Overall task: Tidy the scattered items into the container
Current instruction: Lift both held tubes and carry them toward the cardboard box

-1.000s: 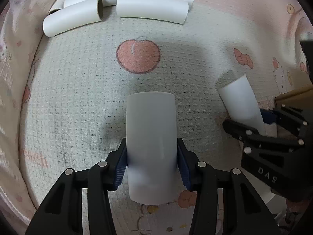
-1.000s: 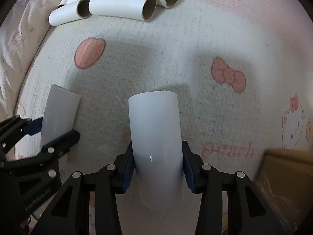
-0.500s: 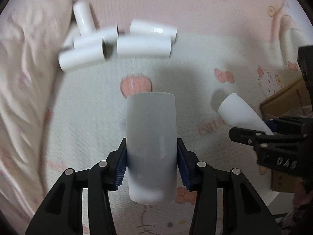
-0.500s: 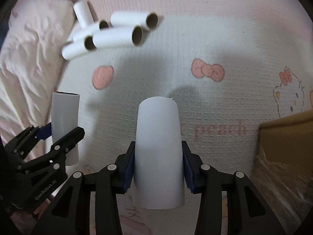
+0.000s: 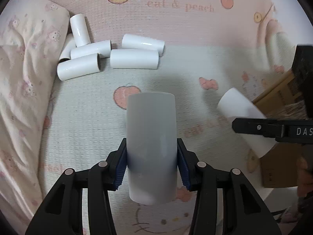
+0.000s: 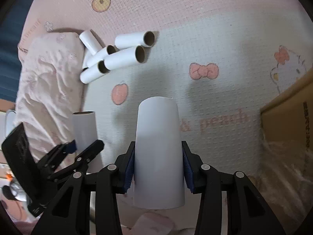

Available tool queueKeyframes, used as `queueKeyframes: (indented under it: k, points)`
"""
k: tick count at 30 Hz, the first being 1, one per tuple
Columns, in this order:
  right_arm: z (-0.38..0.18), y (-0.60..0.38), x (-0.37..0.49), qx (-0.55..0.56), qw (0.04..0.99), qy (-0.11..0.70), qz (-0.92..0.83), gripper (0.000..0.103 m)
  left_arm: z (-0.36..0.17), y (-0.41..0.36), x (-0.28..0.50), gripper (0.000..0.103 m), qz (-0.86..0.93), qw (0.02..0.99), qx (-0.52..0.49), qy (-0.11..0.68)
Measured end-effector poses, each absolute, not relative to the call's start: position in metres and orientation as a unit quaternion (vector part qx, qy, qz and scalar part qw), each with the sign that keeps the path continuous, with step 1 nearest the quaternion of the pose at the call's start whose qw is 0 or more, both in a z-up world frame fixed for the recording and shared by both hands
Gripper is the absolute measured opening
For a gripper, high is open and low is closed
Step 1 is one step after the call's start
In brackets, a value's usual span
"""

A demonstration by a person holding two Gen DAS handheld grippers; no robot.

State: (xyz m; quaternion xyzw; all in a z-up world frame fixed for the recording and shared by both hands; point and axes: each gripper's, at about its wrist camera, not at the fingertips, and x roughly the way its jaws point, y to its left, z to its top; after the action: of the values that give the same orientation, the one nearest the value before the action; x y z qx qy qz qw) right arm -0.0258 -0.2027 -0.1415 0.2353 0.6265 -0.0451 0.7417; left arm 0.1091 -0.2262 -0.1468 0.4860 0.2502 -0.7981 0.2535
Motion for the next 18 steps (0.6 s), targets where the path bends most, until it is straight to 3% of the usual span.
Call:
queueKeyframes:
  k: [8,18]
  points:
    - [-0.110,-0.196,-0.024,0.226,0.767,0.598,-0.055,0.041,-0.111,-0.220,0.118,0.050,-0.842,0.243,0.430,0.218]
    - [-0.044,-0.184,-0.032,0.186,0.809,0.554,-0.053,0.041,-0.065,-0.223,0.114,0.050,-0.866,0.219,0.385,0.232]
